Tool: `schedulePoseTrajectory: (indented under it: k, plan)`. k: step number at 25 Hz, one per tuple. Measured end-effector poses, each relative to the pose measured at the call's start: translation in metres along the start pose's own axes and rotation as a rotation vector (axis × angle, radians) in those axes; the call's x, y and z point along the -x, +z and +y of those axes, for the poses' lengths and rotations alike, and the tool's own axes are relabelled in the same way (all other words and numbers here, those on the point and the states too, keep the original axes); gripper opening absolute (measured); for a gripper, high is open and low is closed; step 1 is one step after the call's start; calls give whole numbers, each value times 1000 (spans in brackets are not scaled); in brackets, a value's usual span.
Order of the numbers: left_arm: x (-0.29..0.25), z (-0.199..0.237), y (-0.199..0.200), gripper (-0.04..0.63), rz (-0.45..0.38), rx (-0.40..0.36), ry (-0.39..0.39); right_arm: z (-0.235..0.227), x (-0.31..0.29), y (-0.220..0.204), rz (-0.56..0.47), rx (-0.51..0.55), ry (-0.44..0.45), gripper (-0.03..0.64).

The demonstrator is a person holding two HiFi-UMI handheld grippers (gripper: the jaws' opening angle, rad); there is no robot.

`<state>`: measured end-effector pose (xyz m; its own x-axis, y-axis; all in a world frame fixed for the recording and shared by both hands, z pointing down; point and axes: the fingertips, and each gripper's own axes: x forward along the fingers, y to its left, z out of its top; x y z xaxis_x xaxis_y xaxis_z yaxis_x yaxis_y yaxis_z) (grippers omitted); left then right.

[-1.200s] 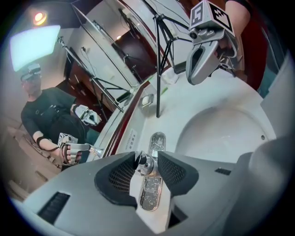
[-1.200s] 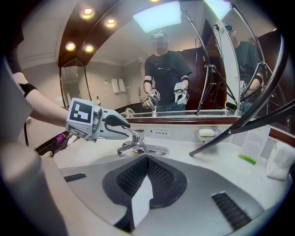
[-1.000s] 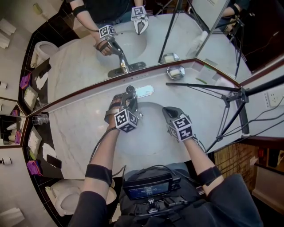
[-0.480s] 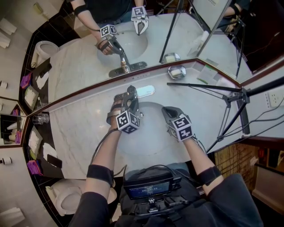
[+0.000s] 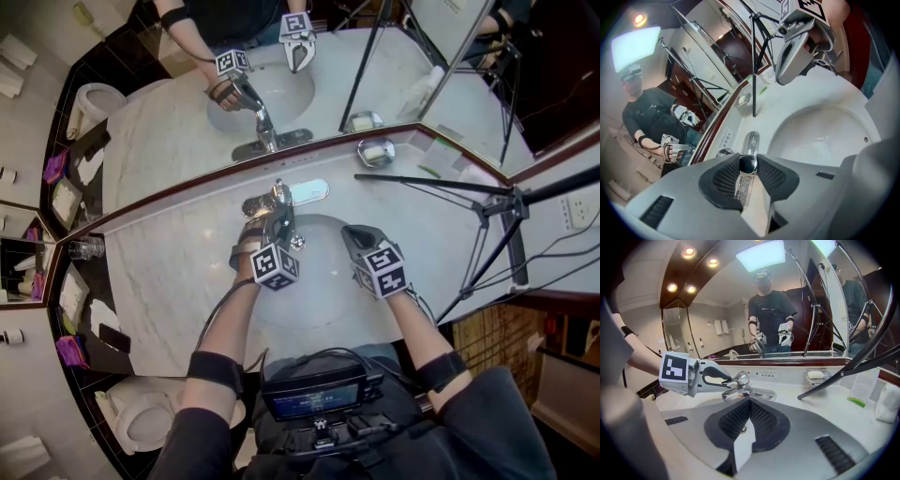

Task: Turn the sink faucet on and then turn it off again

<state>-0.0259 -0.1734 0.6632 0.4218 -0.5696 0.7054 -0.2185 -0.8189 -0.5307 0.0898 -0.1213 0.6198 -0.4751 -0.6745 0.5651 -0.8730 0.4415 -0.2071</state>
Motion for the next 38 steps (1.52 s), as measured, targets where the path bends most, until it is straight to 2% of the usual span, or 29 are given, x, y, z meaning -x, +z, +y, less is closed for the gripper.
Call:
schedulePoseTrajectory:
  k: [4,11,21,25,30,34,38]
  plan:
    - [5,4,2,97,3,20,25,1,1,1,-2,0,-1,20]
    - [1,0,0,97,6,-1,29,0,3,1,-2,5,-2,20]
    - [19,2,4,97,11,35,89,3,10,5,-15,14,-4,20]
    - [31,0,2,58,0,42,113,2,11,4,-20,15,-1,20]
    - [55,7,-4,0,-26,154,161,9,10,3,-18,23,10,20]
    - [76,10,-4,0,-68,282,169,14,10,7,-21,32,15,20]
    - [95,6,-3,0,-122,440,144,19,11,11,-25,40,21,20]
